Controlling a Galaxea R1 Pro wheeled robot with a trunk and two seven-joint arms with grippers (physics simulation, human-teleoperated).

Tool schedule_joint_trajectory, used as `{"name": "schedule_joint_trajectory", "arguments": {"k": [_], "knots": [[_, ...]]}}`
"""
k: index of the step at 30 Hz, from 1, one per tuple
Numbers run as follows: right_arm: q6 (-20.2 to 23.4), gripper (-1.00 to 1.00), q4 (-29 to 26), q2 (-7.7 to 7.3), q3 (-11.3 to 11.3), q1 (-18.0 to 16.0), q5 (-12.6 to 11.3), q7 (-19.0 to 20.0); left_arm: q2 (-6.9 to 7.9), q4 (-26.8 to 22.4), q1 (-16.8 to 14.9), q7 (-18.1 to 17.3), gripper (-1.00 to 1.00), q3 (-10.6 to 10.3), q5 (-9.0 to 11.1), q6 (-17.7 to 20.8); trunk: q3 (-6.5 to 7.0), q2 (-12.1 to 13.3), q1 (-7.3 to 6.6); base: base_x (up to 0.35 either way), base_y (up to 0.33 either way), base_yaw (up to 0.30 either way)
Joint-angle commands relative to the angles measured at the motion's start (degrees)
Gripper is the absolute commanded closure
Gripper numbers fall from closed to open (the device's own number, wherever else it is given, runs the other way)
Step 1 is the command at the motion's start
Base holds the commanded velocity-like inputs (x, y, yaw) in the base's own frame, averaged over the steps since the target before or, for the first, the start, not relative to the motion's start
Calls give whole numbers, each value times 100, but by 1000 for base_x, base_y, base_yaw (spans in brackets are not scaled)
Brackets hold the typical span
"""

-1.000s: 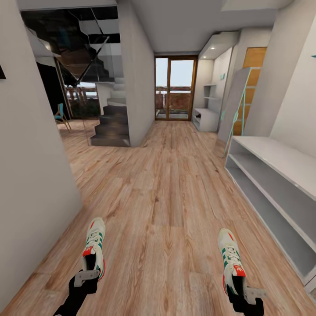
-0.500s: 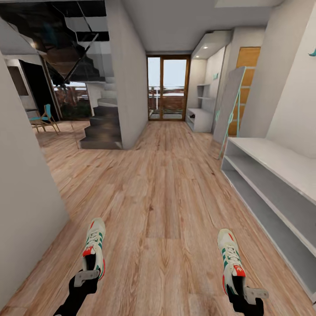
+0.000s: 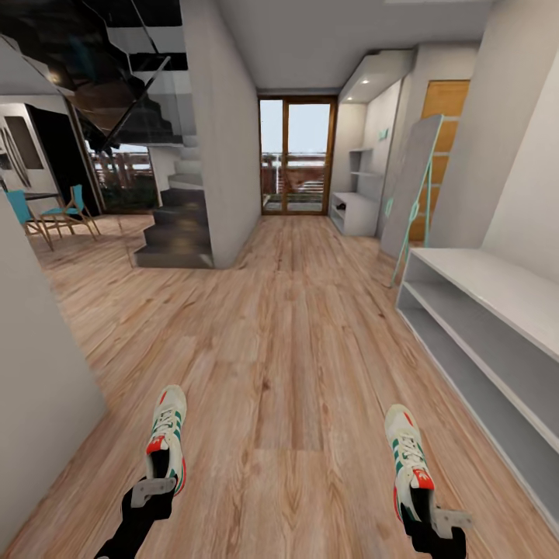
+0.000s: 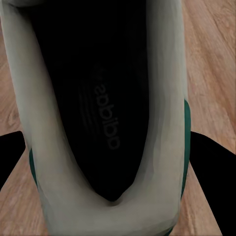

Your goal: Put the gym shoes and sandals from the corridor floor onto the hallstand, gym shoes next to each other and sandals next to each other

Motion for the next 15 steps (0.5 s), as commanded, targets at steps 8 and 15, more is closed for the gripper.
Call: {"name": "schedule_joint_trajectory", "arguments": {"k": [8,15], "knots": [[-10,100,4,-4,-14,-4,-53,49,-4,4,-4,-57,100,34,15,-9,-5,-2,2,339,0,0],[-9,100,4,-3,-14,-2,-53,42,-4,4,-4,-57,100,34,15,-9,-5,-2,2,339,0,0]]}}
